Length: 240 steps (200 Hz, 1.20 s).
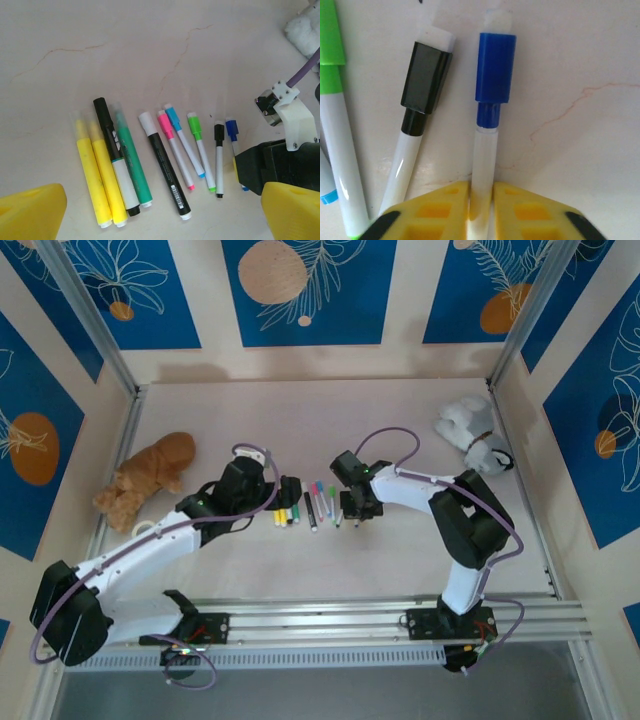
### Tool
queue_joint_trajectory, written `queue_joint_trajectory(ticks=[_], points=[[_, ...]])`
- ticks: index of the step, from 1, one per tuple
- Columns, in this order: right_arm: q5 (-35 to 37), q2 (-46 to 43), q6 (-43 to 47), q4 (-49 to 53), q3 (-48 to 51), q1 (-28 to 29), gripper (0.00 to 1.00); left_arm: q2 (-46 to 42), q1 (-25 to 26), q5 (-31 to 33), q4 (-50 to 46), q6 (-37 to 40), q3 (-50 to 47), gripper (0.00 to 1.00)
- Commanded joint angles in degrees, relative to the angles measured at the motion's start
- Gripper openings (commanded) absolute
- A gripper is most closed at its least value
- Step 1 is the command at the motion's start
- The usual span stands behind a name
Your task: Open the pen caps
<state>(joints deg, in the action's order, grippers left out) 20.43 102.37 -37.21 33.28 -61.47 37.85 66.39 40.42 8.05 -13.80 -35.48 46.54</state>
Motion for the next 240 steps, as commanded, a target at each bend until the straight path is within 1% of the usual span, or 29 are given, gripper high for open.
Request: queue_joint_trajectory(ticks=[1, 23, 40, 81, 128, 148, 183, 199, 227, 235, 240], points=[[0.61, 3.18, -0.99, 1.12, 0.29, 0.38, 0.15, -1.13, 0.27, 1.17, -1.65, 0.92, 0.52, 0.99], [0.46, 2.81, -1.02, 0.91, 0.9, 0.39, 0.09, -0.67, 0.27, 1.08, -2.08, 1.3, 0.96, 0.99], [0.82, 1.78, -0.95, 0.99, 1.57, 0.35, 0.0, -0.15, 0.27, 1.09, -1.94, 1.32, 1.09, 0.99], [1.31, -3.82, 0.54, -0.32, 3.79, -0.39, 0.0, 2.91, 0.26, -0.25, -0.91, 1.13, 2.58, 1.0], [-2.84, -12.12, 4.63, -0.64, 3.3, -2.25, 0.0, 6.65, 0.25, -2.05, 0.18, 0.49, 4.69, 1.0], [-5.65, -15.03, 5.71, -0.44, 2.85, -2.36, 0.0, 7.64, 0.27, -2.51, 0.09, 0.25, 5.77, 1.0], [-14.62, -22.06, 5.72, -3.61, 4.77, -2.41, 0.0, 9.8, 0.26, -3.09, -0.88, -0.58, 8.24, 1.0], [-17.65, -24.55, 5.22, -4.16, 5.21, -2.34, 0.0, 10.79, 0.27, -3.9, -0.7, -0.79, 9.29, 1.0], [-18.25, -26.36, 5.41, -2.83, 5.21, -1.9, 0.0, 12.17, 0.27, -4.71, -0.13, -1.16, 11.0, 1.0], [-18.23, -26.58, 5.4, -2.69, 5.38, -1.81, 0.0, 12.27, 0.21, -4.87, 0.32, -1.21, 11.02, 0.97], [-18.58, -26.73, 5.47, -2.96, 5.63, -1.73, 0.0, 12.4, 0.27, -4.97, 0.64, -1.21, 11.05, 0.93]])
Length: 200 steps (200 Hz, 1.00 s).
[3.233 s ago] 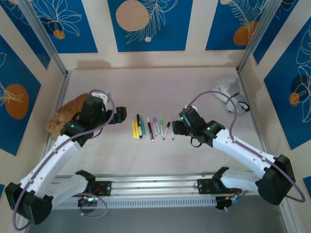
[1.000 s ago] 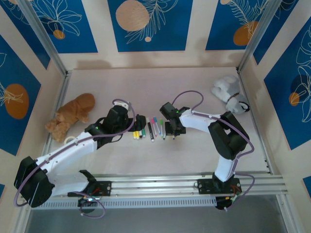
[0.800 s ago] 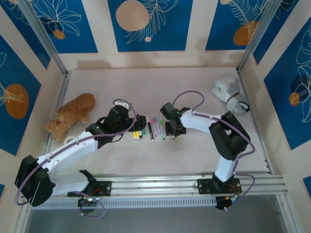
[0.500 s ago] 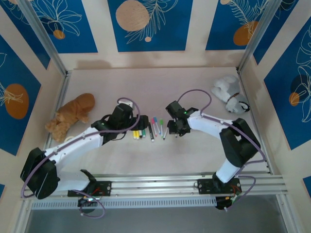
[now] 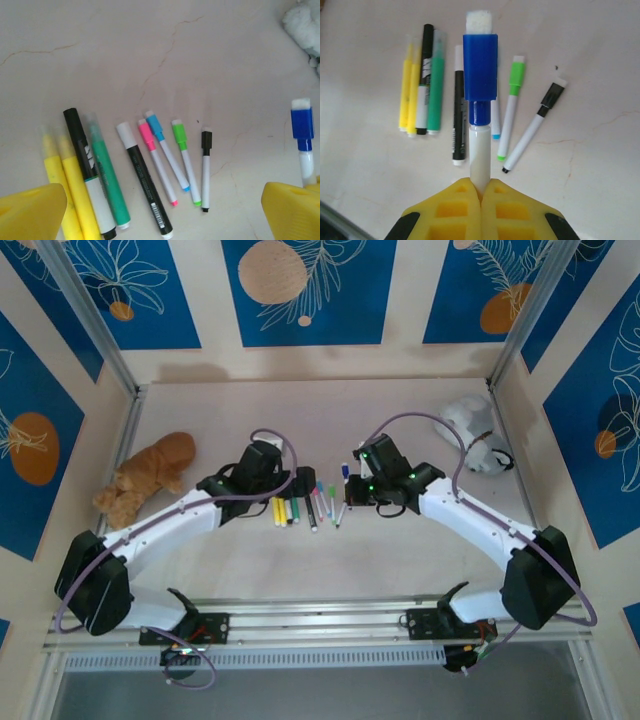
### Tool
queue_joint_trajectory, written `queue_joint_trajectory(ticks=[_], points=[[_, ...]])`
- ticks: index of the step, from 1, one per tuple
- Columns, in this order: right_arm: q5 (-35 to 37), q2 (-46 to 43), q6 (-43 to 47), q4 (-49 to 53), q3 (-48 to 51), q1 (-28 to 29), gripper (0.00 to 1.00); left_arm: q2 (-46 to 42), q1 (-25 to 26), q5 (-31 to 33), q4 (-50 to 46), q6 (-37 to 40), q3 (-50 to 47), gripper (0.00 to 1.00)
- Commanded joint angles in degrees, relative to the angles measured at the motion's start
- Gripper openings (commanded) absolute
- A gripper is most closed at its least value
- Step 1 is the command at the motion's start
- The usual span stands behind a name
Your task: Open the pen caps
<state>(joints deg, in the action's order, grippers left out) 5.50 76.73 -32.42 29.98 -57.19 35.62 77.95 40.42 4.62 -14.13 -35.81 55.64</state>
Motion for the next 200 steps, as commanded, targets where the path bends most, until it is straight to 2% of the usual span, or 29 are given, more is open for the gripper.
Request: queue_joint_trajectory(ticks=[1, 26, 42, 68, 111, 150, 172, 183, 200], points=[[-3.74, -1.07, 0.69, 0.3, 1.4, 0.5, 0.0, 0.82, 0.27, -1.54, 1.0, -0.9, 1.94, 0.92], [-6.4, -2.01, 0.11, -2.49, 3.46, 0.94, 0.0, 0.88, 0.18, -2.64, 2.46, -1.41, 2.0, 0.74], [-8.33, -2.67, -0.17, -4.96, 4.82, 1.29, 0.0, 1.32, 0.15, -3.54, 3.26, -1.99, 2.11, 0.72], [-10.5, -3.08, -0.18, -7.14, 5.43, 1.81, 0.0, 2.41, 0.16, -5.87, 5.53, -3.44, 2.02, 0.62], [-12.09, -2.51, 0.17, -9.04, 4.69, 3.55, 0.0, 5.21, 0.18, -9.57, 9.73, -6.48, 1.9, 0.6], [-11.82, -0.93, -0.09, -10.31, 4.06, 4.7, 0.0, 6.68, 0.18, -10.4, 11.01, -7.25, 2.35, 0.58], [-12.04, 0.35, -0.02, -10.73, 3.07, 4.94, 0.0, 7.11, 0.18, -11.16, 11.62, -7.58, 2.45, 0.53], [-12.05, 1.04, 0.29, -10.82, 2.29, 5.24, 0.0, 7.33, 0.18, -11.64, 12.24, -7.69, 2.37, 0.43], [-11.33, 2.79, 0.56, -10.1, 0.82, 5.51, 0.0, 7.74, 0.18, -12.09, 12.75, -8.35, 2.46, 0.43]])
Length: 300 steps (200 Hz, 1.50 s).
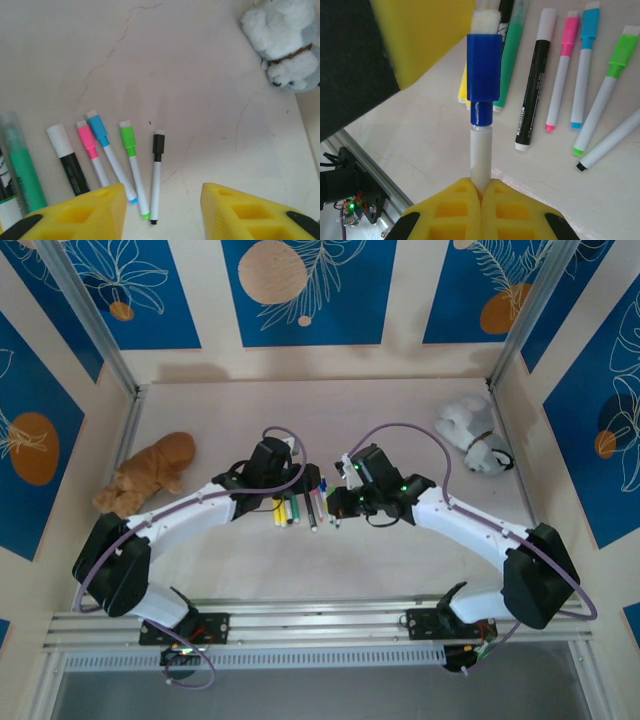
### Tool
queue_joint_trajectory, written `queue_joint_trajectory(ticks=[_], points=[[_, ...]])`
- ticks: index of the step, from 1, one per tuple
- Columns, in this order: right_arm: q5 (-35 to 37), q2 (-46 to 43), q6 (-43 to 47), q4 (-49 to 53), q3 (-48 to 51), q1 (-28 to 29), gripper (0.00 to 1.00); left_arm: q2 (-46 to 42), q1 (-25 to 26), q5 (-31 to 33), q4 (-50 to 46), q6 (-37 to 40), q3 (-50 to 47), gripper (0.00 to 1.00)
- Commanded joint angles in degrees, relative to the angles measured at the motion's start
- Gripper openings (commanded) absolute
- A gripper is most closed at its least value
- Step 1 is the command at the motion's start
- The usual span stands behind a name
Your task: Open the pen caps
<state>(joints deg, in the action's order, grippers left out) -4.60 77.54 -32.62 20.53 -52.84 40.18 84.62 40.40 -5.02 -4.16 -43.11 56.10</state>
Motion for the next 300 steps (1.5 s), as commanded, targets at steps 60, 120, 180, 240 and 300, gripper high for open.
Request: queue_joint_trajectory(ticks=[60, 120, 180, 240, 300], points=[[0.39, 4.31, 1.51, -1.44, -5.43, 2.39, 0.0, 1.05, 0.17, -2.89, 2.96, -1.35, 1.57, 0.52], [2.16, 4.02, 1.38, -1.98, -6.22, 2.25, 0.0, 1.63, 0.2, -3.5, 4.13, -1.76, 1.08, 0.4], [1.62, 4.11, 1.51, -2.35, -6.5, 2.1, 0.0, 2.22, 0.2, -3.78, 4.33, -1.88, 1.13, 0.1], [1.43, 2.91, 1.42, -2.59, -4.02, 1.74, 0.0, 1.0, 0.11, -1.59, 3.19, -1.68, 0.5, 0.0], [-0.06, 2.96, 0.11, -5.42, -1.87, 2.25, 0.37, 0.89, 0.1, -1.28, 4.55, -3.56, 0.59, 0.0]])
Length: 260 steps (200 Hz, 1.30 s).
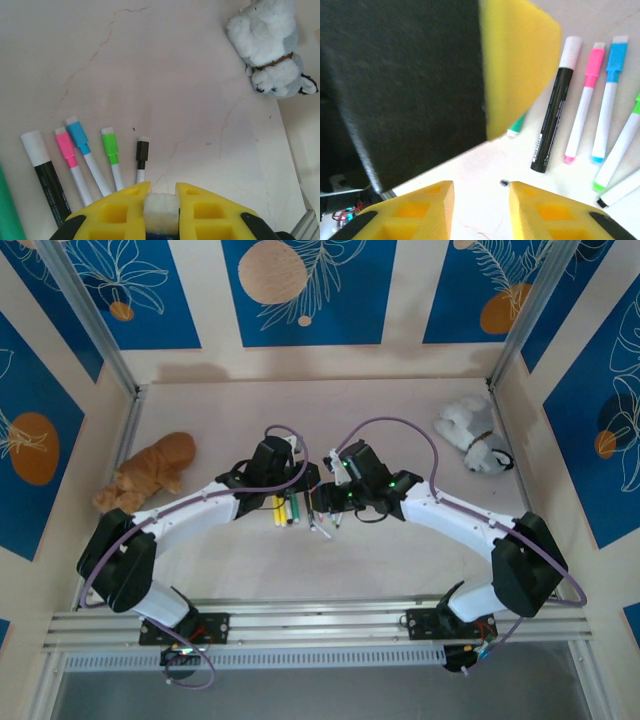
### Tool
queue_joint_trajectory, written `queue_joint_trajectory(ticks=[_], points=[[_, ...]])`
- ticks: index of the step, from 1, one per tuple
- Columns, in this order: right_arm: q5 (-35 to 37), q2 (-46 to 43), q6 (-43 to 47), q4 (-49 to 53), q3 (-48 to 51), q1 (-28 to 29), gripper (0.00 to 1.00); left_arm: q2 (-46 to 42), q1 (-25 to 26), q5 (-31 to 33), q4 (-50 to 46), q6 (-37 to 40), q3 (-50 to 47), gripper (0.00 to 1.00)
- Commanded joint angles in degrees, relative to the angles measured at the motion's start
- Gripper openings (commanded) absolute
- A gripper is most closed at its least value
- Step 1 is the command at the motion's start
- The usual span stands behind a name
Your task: Open the pen caps
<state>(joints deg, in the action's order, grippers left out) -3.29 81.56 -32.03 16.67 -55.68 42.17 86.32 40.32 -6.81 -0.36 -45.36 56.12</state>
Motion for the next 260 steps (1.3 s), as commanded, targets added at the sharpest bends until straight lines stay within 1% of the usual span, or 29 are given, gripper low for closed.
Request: queue_joint_trajectory(ticks=[1, 40, 45, 56, 61, 78, 97, 110, 123, 136, 161, 171, 184, 203, 260], points=[[-1.37, -0.97, -0.48, -1.59, 0.99, 0.31, 0.37, -0.81, 0.2, 0.54, 0.78, -1.39, 0.57, 0.0], [1.73, -2.24, 0.83, 0.98, 1.57, -1.16, 0.37, -1.31, 0.03, 1.67, 0.61, -1.66, -0.72, 0.0], [2.97, -2.28, 1.27, 3.37, 1.15, -1.34, 0.34, -1.45, -0.1, 1.48, 0.5, -1.61, -0.83, 0.0], [5.91, -1.94, 3.33, 10.89, -0.8, -1.12, 0.25, -1.89, -0.24, 1.44, -1.0, -1.2, -0.71, 0.0], [6.64, -1.71, 5.05, 14.54, -1.6, -0.47, 0.23, -2.14, -0.31, 1.57, -2.34, -0.79, -0.53, 0.0], [10.71, -2.54, 8.01, 22.63, -1.65, 2.89, 0.24, -4.07, -0.35, 3.1, -5.89, 0.46, -1.83, 0.0], [11.13, -2.18, 8.96, 26.87, -1.13, 5.8, 0.29, -6.9, -0.8, 4.99, -9.08, 0.71, -4.53, 0.0], [11.23, -1.31, 9.0, 27.66, -0.86, 8.46, 0.33, -8.84, -1.41, 5.7, -11.83, 0.63, -5.97, 0.0], [13.45, 0.28, 8.83, 28.28, -1.09, 11.89, 0.38, -11.45, -1.98, 6.02, -13.63, 0.72, -7.87, 0.0], [14.22, 2.12, 9.18, 27.89, -0.9, 15.47, 0.43, -14.41, -2.73, 6.1, -15.03, 0.9, -9.84, 0.0], [15.27, 7.76, 8.88, 25.86, -0.69, 20.15, 0.43, -19.03, -3.81, 7.41, -18.61, 1.59, -11.91, 0.0], [16.17, 10.09, 8.48, 25.33, -1.11, 21.61, 0.41, -20.29, -4.64, 7.29, -19.34, 1.73, -12.79, 0.0], [17.87, 13.42, 7.64, 25.17, -1.83, 22.47, 0.39, -22.02, -5.7, 6.84, -19.48, 1.64, -14.29, 0.0], [22.83, 16.62, 6.24, 26.38, -3.43, 23.08, 0.36, -24.74, -6.8, 6.33, -18.5, 1.17, -16.47, 0.0], [23.33, 16.17, 6.89, 24.55, -3.39, 22.49, 0.35, -25.85, -7.78, 5.58, -17.6, 1.42, -18.41, 0.0]])
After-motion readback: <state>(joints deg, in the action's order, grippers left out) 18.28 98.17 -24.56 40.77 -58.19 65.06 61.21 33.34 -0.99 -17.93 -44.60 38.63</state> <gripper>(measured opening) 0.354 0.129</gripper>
